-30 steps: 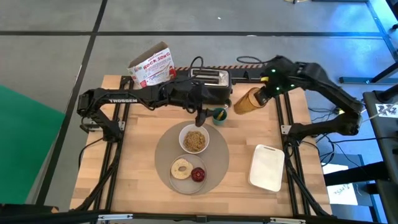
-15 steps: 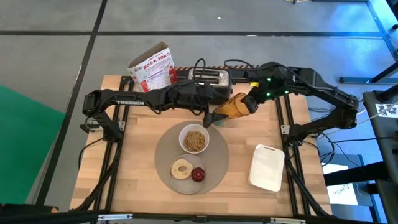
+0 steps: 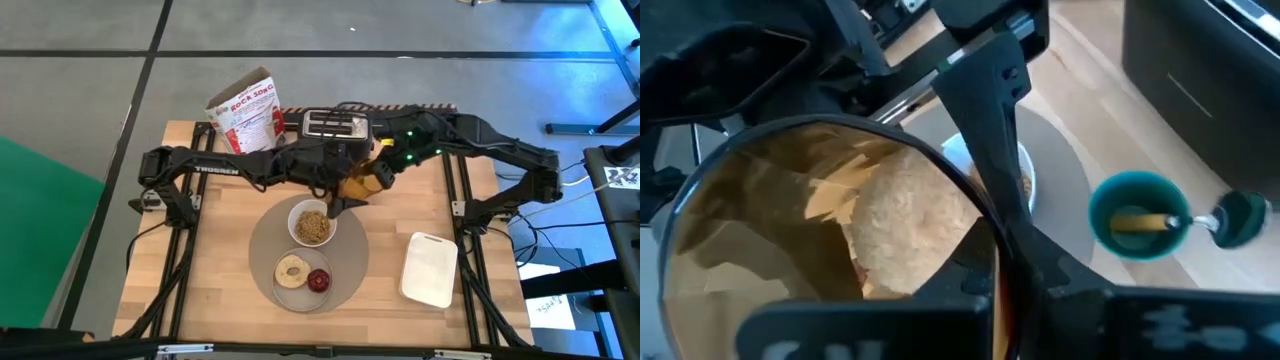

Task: Arrange a breakfast setting
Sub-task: Put the orange cup of milk to the left of the white bowl

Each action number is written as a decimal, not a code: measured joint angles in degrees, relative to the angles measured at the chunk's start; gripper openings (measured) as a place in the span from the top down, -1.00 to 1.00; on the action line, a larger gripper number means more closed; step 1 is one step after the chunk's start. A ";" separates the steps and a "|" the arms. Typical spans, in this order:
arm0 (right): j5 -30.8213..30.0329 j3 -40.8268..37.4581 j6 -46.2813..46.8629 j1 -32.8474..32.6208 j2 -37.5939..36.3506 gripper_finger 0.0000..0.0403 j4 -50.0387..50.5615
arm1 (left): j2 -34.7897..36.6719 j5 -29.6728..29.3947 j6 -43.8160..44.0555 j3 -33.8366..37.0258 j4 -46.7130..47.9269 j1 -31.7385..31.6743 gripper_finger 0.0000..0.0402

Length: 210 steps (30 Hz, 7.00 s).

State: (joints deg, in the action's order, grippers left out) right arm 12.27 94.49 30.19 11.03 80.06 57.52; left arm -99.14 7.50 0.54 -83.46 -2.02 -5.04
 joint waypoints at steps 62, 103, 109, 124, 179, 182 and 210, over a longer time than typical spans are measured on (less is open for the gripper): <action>-34.59 -8.94 -12.91 -0.50 -11.04 0.00 4.24 | 30.47 -37.81 -1.88 82.29 -68.20 10.20 -0.81; -32.54 -8.94 -13.56 -0.51 -11.06 0.00 2.62 | -2.98 -33.67 3.84 78.36 -86.58 12.38 -0.94; -32.11 -8.94 -13.56 -0.50 -11.06 0.00 2.61 | -1.00 -33.76 0.28 78.48 -87.60 12.77 -0.98; -30.65 -8.91 -13.96 -0.50 -11.06 0.00 2.57 | 7.67 -35.63 -7.13 78.71 -86.42 17.25 -0.99; -8.73 14.23 11.68 -9.18 39.88 0.00 -20.15 | 9.21 -35.00 -6.61 76.91 -75.57 18.30 -0.99; -8.39 14.23 11.85 -9.20 41.07 0.00 -20.15 | 9.21 -35.15 -5.52 76.91 -75.58 18.30 -0.99; -9.97 14.65 10.47 -9.32 42.55 0.99 -20.77 | 32.26 -35.29 -3.28 73.99 -50.83 21.49 -0.99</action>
State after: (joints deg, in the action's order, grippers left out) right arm 2.29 109.14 40.65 1.71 122.61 36.75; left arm -66.89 -27.78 -2.74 -9.47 -52.85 16.45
